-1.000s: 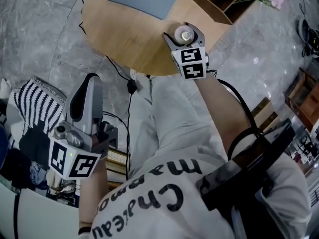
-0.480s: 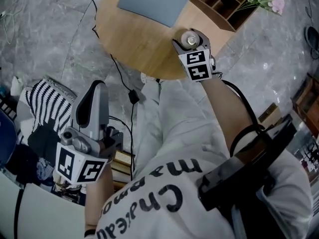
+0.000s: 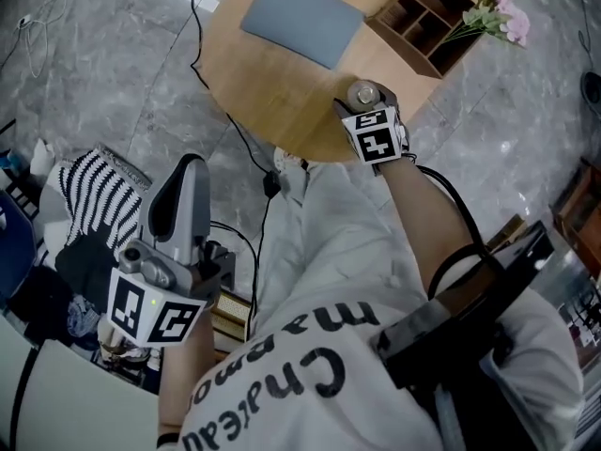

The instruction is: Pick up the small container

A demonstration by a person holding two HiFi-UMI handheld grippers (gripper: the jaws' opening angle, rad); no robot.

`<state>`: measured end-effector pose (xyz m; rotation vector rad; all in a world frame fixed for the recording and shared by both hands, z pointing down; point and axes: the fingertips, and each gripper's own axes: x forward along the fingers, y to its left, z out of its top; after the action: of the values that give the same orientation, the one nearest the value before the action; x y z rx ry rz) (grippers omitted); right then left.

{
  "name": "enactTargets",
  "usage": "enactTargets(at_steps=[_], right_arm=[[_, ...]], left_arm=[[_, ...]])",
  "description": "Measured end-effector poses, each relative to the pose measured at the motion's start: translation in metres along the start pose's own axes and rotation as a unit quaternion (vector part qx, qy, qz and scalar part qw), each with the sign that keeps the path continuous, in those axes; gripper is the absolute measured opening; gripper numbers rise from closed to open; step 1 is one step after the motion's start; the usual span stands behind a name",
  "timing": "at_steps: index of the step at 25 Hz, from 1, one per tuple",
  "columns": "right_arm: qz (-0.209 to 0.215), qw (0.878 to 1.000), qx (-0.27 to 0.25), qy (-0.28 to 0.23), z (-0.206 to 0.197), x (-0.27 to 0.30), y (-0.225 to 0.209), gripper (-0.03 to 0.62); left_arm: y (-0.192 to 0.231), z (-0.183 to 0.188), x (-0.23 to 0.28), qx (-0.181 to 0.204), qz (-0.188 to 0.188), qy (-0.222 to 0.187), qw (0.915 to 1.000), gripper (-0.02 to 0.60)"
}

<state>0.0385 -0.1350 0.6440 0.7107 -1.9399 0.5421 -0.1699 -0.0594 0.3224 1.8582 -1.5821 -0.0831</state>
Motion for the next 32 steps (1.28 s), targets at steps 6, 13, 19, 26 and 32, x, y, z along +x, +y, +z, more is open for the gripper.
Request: enactTargets(at_steps=[6, 13, 19, 26, 32], right_arm=[[-0.006, 0.999, 0.048, 0.011, -0.014, -0.027, 0.005, 0.336], [0.007, 0.998, 0.058, -0.022, 0.001, -0.091, 0.026, 0.336], [-0.006, 0.995, 0.075, -0.062, 0.032, -0.146, 0.026, 0.336], [-0.014, 0.986, 0.101, -0.129, 0.072, -0.21, 0.022, 0.336], [-0.028, 0.975, 0.12, -0.184, 0.102, -0.257, 0.017, 0.336]], left_arm=[[-0.016, 0.022, -0.01, 0.019, -0.017, -0.022, 0.9994, 0.014], [-0.039, 0.046, -0.025, 0.038, -0.038, -0.038, 0.9978, 0.014], [-0.063, 0.066, -0.038, 0.074, -0.064, -0.055, 0.9937, 0.014], [-0.076, 0.08, -0.054, 0.072, -0.087, -0.072, 0.991, 0.014], [-0.105, 0.112, -0.061, 0.099, -0.129, -0.103, 0.9813, 0.014]])
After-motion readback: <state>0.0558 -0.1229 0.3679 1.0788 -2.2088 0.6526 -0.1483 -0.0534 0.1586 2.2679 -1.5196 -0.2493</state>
